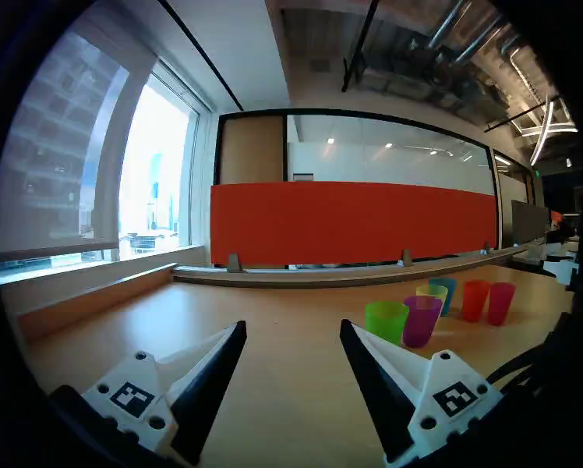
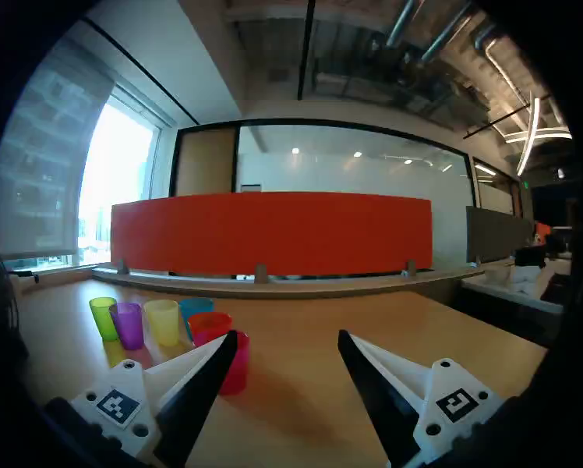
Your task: Pour water
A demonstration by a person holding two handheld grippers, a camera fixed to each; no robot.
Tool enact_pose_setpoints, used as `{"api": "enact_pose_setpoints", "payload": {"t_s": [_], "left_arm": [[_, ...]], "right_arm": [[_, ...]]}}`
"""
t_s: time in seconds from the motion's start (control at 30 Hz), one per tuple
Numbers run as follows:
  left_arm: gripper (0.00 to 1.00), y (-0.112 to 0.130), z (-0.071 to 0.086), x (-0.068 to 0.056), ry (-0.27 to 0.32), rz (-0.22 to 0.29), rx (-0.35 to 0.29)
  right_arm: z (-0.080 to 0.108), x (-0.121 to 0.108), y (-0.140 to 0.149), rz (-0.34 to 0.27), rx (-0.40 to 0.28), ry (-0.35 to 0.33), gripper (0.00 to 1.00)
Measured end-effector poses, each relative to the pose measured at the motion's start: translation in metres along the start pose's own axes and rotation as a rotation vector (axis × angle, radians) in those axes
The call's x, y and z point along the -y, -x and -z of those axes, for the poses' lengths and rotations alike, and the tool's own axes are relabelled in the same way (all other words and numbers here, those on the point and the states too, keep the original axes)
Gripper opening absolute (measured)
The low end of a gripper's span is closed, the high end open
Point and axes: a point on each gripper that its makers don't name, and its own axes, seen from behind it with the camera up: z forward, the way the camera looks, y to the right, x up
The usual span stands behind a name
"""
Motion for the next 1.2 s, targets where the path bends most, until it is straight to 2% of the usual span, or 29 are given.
{"api": "enact_pose_setpoints", "payload": {"t_s": [0.47, 0.67, 0.87, 1.2], "left_arm": [[0.88, -0.001, 0.001, 0.001, -0.006, -0.003, 0.003], [0.88, -0.014, 0.001, -0.004, 0.013, -0.025, 0.006], [0.88, -0.026, 0.000, -0.017, 0.077, -0.029, 0.025], [0.89, -0.059, -0.007, -0.025, 0.152, -0.060, 0.023]], "right_arm": [[-0.001, 0.001, 0.002, 0.011, 0.003, 0.003, 1.00], [-0.002, 0.008, -0.008, 0.034, 0.021, -0.004, 1.00], [0.004, 0.020, -0.037, 0.052, 0.001, -0.032, 1.00], [0.009, 0.023, -0.063, 0.082, -0.006, -0.054, 1.00]]}}
